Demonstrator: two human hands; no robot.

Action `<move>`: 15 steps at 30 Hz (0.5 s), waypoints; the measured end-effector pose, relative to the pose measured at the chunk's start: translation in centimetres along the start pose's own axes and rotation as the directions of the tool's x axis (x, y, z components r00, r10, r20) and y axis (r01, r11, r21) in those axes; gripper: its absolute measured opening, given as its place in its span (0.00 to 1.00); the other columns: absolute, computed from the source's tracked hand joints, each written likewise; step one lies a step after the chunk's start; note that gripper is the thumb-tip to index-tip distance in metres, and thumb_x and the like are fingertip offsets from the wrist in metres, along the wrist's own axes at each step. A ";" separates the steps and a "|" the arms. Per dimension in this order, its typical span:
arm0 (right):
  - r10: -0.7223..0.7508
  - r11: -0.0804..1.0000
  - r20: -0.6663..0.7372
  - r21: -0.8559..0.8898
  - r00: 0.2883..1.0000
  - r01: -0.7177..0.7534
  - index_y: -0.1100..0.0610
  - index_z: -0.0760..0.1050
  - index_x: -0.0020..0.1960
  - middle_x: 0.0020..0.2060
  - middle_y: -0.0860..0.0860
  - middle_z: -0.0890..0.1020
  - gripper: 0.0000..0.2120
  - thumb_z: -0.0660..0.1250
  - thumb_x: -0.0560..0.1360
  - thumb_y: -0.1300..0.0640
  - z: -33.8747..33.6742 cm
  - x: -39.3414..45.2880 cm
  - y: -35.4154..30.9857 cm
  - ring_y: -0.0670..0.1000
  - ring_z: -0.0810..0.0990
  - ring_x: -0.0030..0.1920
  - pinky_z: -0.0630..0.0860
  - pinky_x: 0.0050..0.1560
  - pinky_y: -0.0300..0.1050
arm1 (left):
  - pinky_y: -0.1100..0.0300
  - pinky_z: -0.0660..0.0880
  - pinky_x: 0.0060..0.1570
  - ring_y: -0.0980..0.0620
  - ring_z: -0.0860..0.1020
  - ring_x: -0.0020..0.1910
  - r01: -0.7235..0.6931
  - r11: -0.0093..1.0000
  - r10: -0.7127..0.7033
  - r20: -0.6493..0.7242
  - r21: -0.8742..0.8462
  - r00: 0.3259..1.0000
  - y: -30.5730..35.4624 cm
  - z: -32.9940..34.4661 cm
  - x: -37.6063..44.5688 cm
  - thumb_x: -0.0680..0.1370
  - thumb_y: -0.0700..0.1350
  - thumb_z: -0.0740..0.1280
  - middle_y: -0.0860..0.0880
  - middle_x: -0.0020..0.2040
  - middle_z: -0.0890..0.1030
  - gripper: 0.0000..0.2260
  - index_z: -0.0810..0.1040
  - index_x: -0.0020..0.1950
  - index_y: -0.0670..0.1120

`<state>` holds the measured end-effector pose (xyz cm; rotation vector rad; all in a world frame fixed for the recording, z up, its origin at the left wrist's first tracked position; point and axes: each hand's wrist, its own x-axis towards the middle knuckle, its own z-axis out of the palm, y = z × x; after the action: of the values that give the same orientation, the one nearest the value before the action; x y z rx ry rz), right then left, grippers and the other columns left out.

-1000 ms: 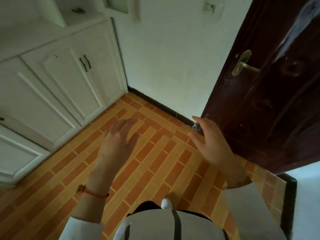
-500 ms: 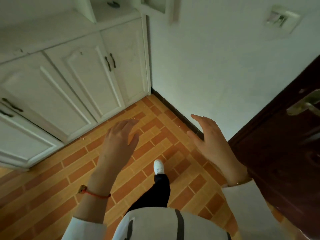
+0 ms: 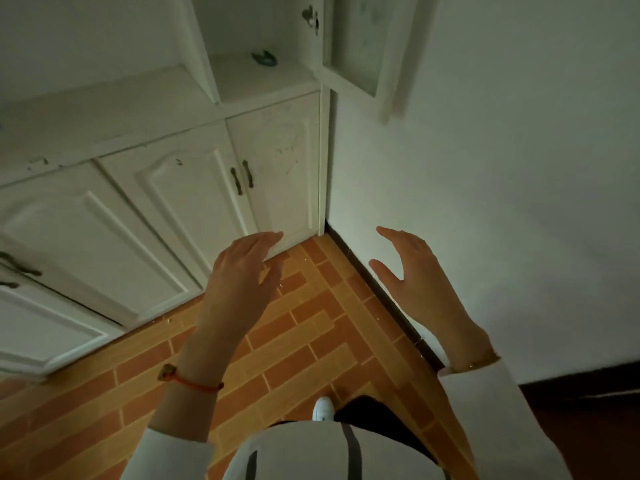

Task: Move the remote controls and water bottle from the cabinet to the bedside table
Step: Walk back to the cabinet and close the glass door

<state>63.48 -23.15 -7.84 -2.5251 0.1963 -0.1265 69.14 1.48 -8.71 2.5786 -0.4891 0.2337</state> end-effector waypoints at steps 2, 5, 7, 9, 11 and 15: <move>-0.007 1.000 0.008 0.016 1.000 0.007 0.49 0.61 0.74 0.73 0.49 0.67 0.35 0.52 0.71 0.34 0.0 2.8 0.5 0.51 0.64 0.73 0.63 0.72 0.51 | 0.52 0.71 0.66 0.51 0.75 0.64 0.010 1.000 -0.010 -0.009 0.003 1.000 -0.4 0.3 2.3 0.79 0.46 0.65 0.51 0.64 0.78 0.18 0.73 0.69 0.50; -0.023 1.000 0.022 0.022 1.000 0.022 0.50 0.62 0.74 0.73 0.50 0.67 0.31 0.56 0.74 0.39 0.3 7.5 1.3 0.51 0.63 0.73 0.62 0.71 0.49 | 0.52 0.72 0.65 0.50 0.75 0.64 0.026 1.000 -0.026 -0.032 0.000 0.999 -1.1 0.8 5.8 0.78 0.45 0.66 0.50 0.63 0.78 0.18 0.74 0.68 0.48; -0.042 0.999 0.022 0.019 0.999 0.041 0.50 0.62 0.74 0.72 0.50 0.68 0.28 0.59 0.77 0.43 0.6 10.5 2.0 0.51 0.63 0.73 0.60 0.69 0.44 | 0.50 0.72 0.65 0.49 0.75 0.64 0.050 0.999 -0.050 -0.032 0.004 0.998 -1.5 1.4 8.1 0.78 0.45 0.65 0.49 0.64 0.78 0.18 0.74 0.68 0.48; -0.059 0.998 0.023 0.029 0.998 0.059 0.50 0.62 0.74 0.72 0.50 0.68 0.27 0.60 0.78 0.44 0.7 13.6 2.7 0.50 0.64 0.73 0.60 0.67 0.42 | 0.50 0.71 0.66 0.50 0.74 0.65 0.078 0.997 -0.078 -0.030 0.009 0.996 -1.9 2.0 10.6 0.79 0.46 0.64 0.50 0.65 0.77 0.18 0.73 0.69 0.49; -0.079 0.996 0.029 0.033 0.996 0.078 0.50 0.62 0.74 0.72 0.50 0.68 0.27 0.60 0.77 0.45 0.7 16.8 3.2 0.50 0.64 0.73 0.60 0.68 0.43 | 0.50 0.70 0.67 0.51 0.73 0.66 0.092 0.996 -0.092 -0.045 0.004 0.995 -2.1 2.6 13.3 0.79 0.46 0.64 0.51 0.66 0.77 0.18 0.72 0.70 0.50; -0.128 0.992 0.047 0.015 0.991 0.127 0.50 0.62 0.74 0.73 0.51 0.68 0.27 0.61 0.77 0.45 0.3 24.1 3.7 0.52 0.64 0.73 0.62 0.71 0.49 | 0.51 0.69 0.68 0.51 0.73 0.66 0.122 0.992 -0.120 -0.088 0.021 0.989 -2.4 3.9 19.2 0.79 0.46 0.64 0.50 0.66 0.77 0.18 0.72 0.69 0.49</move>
<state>86.83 -30.07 -9.12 -2.5254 0.0146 -0.1167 87.99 -4.21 -8.26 2.5999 -0.2985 0.3091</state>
